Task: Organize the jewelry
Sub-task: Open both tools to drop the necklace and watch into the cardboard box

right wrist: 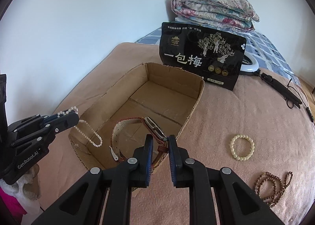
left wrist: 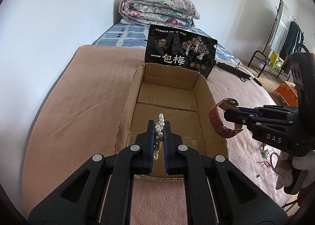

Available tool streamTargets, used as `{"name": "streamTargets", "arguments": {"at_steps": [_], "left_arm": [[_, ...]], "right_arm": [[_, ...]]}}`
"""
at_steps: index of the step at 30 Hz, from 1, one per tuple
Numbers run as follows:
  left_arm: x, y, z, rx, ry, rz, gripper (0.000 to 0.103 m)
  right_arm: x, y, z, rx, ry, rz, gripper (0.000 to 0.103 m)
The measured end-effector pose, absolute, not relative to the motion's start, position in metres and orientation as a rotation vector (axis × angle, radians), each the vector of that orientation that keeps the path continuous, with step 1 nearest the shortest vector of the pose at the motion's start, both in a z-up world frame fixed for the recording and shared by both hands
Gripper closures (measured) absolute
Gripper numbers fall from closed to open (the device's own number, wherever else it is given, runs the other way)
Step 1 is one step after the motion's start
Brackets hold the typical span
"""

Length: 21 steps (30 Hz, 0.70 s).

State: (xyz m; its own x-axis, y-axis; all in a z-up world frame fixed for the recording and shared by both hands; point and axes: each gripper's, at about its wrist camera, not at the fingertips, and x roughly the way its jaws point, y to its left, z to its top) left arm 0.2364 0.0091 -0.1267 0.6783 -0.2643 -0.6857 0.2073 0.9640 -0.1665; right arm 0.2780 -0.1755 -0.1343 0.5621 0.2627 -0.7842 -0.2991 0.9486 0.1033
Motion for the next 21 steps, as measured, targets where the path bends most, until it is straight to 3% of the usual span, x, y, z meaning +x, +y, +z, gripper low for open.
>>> {"name": "streamTargets", "arguments": {"at_steps": [11, 18, 19, 20, 21], "left_arm": [[0.246, 0.009, -0.143, -0.076, 0.814, -0.257, 0.097], [0.25, 0.009, -0.145, -0.082, 0.829, -0.24, 0.097], [0.251, 0.009, -0.145, -0.085, 0.836, -0.24, 0.091], [0.251, 0.009, -0.145, -0.088, 0.838, -0.24, 0.073], [0.249, 0.01, -0.144, -0.09, 0.831, -0.237, 0.064]], "right_arm": [[0.297, -0.171, -0.158, -0.021, 0.957, 0.321, 0.089], [0.297, -0.173, -0.154, -0.009, 0.936, 0.319, 0.072], [0.296, -0.174, -0.151, -0.005, 0.931, 0.32, 0.071], [0.295, -0.175, -0.15, -0.003, 0.925, 0.321, 0.07], [0.295, -0.176, -0.148, -0.004, 0.921, 0.32, 0.066]]}}
